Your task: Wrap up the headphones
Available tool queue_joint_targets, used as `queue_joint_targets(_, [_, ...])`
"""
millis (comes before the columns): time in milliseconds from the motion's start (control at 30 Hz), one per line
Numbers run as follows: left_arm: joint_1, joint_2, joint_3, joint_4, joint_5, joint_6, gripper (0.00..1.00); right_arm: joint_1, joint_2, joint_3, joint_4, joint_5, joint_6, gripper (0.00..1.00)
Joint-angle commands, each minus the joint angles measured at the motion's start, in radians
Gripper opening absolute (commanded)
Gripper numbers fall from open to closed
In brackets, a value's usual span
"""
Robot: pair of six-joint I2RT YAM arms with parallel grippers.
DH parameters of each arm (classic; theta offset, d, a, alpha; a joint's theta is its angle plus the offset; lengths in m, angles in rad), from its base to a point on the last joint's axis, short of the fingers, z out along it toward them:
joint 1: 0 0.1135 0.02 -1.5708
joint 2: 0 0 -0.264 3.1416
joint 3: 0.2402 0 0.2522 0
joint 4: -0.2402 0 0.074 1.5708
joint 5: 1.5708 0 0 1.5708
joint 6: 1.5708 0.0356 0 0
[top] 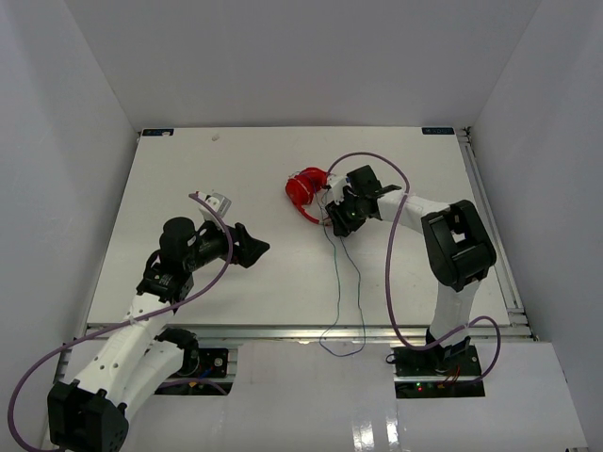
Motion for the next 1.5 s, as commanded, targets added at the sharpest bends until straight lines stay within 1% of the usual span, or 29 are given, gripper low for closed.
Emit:
queue_joint_targets(0, [-0.006,-0.014,0.037,0.003,0.002,0.013,0.98,0.009,0.024,0.039,0.032,0.075,0.028,0.42])
queue_joint_targets(133, [-0.006,-0.016,0.037,0.002,0.003,0.013,0.98,0.015,0.038,0.048,0.033,0.065,0.033,0.14])
queue_joint_targets(200, [-0.007,-0.018,0.037,0.002,0.001,0.014,0.98,0.015,0.025,0.055,0.025,0.048,0.041,0.08])
queue_joint_targets(367, [-0.007,-0.026,0.036,0.003,-0.001,0.014,0.98,-0.017,-0.144,0.080,0.027,-0.025,0.049,0.08])
queue_joint_targets(500, [-0.007,-0.031,0.037,0.002,0.004,0.014,0.98,-0.088,-0.288,0.130,0.035,-0.041,0.079,0.08])
queue_joint_targets(567, [-0.007,-0.035,0.037,0.002,0.009,0.015,0.98,-0.161,-0.376,0.120,0.083,-0.045,0.130,0.08])
queue_joint_targets(633, [-0.008,-0.041,0.037,0.005,0.012,0.016,0.98,-0.235,-0.440,0.077,0.143,-0.041,0.170,0.08])
queue_joint_targets(700, [-0.009,-0.045,0.036,0.005,0.014,0.014,0.98,-0.277,-0.502,0.013,0.193,-0.015,0.197,0.08])
queue_joint_targets(800, [-0.011,-0.050,0.034,0.008,0.018,0.015,0.98,-0.324,-0.558,-0.071,0.212,0.067,0.212,0.08])
queue_joint_targets(967, [-0.013,-0.048,0.034,0.011,0.027,0.016,0.98,-0.397,-0.673,-0.226,0.300,0.127,0.236,0.08])
queue_joint_targets(1067, [-0.015,-0.045,0.034,0.014,0.031,0.014,0.98,-0.428,-0.707,-0.290,0.322,0.168,0.235,0.08])
queue_joint_targets(1167, [-0.015,-0.035,0.027,0.036,0.047,0.003,0.98,-0.446,-0.705,-0.331,0.337,0.201,0.219,0.08])
queue_joint_targets(1200, [-0.016,-0.019,0.027,0.054,0.057,-0.009,0.98,-0.452,-0.696,-0.347,0.342,0.208,0.210,0.09])
queue_joint_targets(1267, [-0.027,0.039,0.049,0.053,0.057,-0.037,0.98,-0.460,-0.671,-0.371,0.341,0.209,0.192,0.25])
queue_joint_targets(1300, [-0.044,0.091,0.080,0.044,0.046,-0.034,0.98,-0.460,-0.667,-0.380,0.339,0.195,0.181,0.39])
queue_joint_targets(1333, [-0.079,0.160,0.130,0.026,0.001,-0.031,0.98,-0.482,-0.667,-0.383,0.333,0.176,0.174,0.59])
queue_joint_targets(1367, [-0.119,0.230,0.188,0.008,-0.034,-0.027,0.98,-0.496,-0.672,-0.384,0.318,0.162,0.164,0.73])
queue_joint_targets(1400, [-0.159,0.297,0.247,-0.009,-0.058,-0.021,0.98,-0.502,-0.680,-0.384,0.299,0.149,0.150,0.81])
queue_joint_targets(1433, [-0.193,0.354,0.299,-0.026,-0.115,-0.015,0.98,-0.506,-0.690,-0.381,0.276,0.098,0.129,0.95])
queue_joint_targets(1467, [-0.234,0.405,0.349,-0.061,-0.132,-0.011,0.98,-0.524,-0.709,-0.373,0.220,0.063,0.097,0.90])
